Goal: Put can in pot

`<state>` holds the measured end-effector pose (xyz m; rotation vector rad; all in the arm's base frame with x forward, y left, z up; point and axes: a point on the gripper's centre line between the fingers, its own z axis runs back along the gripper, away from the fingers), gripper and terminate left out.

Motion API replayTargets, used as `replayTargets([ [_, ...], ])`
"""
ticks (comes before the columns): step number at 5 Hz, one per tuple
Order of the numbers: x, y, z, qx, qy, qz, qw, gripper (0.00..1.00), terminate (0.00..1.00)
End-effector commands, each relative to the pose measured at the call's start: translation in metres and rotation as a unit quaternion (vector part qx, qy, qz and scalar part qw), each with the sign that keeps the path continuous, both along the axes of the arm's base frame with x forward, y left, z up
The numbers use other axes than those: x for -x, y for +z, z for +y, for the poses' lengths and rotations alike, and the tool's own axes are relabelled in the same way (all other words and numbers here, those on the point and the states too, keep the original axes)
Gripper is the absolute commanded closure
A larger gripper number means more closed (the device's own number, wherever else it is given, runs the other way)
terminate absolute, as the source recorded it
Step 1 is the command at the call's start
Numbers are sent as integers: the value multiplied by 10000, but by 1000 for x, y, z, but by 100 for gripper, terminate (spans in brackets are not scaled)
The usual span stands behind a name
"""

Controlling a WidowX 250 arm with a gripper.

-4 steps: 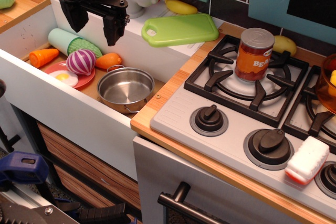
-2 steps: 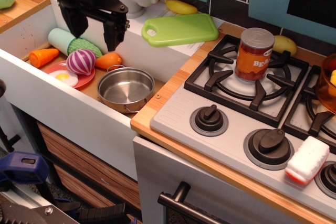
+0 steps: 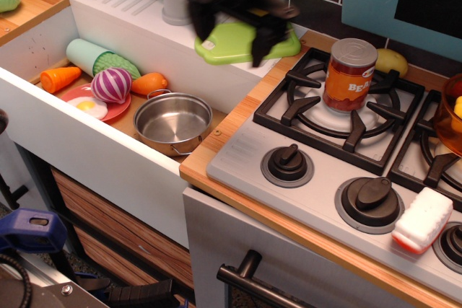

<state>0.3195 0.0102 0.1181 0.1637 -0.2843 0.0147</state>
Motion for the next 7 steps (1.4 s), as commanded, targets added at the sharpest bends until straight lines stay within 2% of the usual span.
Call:
replayTargets([
  [1,-23,32,-44,78,-131,-738,9972,0,0],
  [2,-36,28,-67,145,-190,-1017,9945,0,0],
  [4,-56,13,-81,297,-192,-1328,9905,0,0],
  [7,-68,-11,-65,413,-317,-1368,9892,0,0],
])
